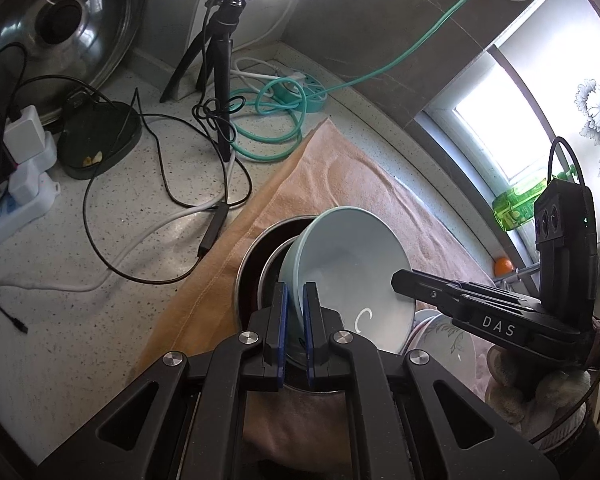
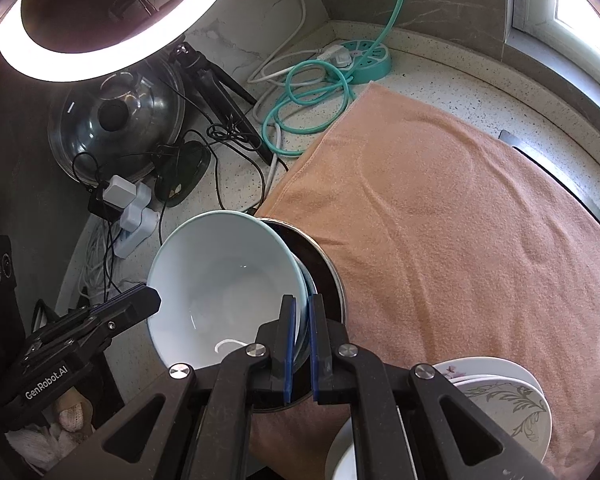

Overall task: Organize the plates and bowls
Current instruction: 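Lower the pale blue bowl into the steel bowl with both tools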

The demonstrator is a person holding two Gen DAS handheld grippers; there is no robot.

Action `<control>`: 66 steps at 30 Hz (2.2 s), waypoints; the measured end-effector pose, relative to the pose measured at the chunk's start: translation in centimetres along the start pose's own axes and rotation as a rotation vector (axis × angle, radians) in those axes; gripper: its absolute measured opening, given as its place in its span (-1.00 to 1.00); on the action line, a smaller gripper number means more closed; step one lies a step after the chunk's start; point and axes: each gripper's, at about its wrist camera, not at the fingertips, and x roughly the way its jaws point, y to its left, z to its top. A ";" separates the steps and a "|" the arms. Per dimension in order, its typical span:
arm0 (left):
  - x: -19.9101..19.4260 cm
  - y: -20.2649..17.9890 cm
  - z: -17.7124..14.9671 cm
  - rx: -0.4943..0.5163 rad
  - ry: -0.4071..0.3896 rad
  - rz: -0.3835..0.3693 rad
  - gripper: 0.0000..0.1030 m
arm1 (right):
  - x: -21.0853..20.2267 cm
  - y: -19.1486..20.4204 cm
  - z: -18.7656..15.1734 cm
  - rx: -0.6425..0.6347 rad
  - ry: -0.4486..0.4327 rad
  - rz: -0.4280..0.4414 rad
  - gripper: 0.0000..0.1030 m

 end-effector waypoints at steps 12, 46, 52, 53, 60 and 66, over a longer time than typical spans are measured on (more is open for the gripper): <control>0.7 1.0 -0.6 -0.034 0.029 -0.001 -0.89 | 1.2 0.3 -0.3 -0.006 0.029 -0.011 -0.88; 1.6 0.5 -0.9 0.020 0.025 0.059 -0.87 | 1.6 0.4 -0.3 -0.022 0.035 -0.030 -0.87; 1.6 0.5 -1.0 0.026 0.025 0.064 -0.87 | 1.4 0.7 -0.4 -0.042 0.024 -0.043 -0.87; 1.5 0.5 -1.0 0.026 0.025 0.065 -0.87 | 1.4 0.7 -0.4 -0.044 0.022 -0.045 -0.87; 1.2 0.7 -1.0 0.024 0.017 0.063 -0.83 | 0.8 0.1 -0.2 -0.027 0.005 -0.039 -0.77; 0.4 1.2 -0.9 0.022 0.002 0.063 -0.83 | -0.1 -0.2 -0.3 -0.013 -0.021 -0.029 -0.75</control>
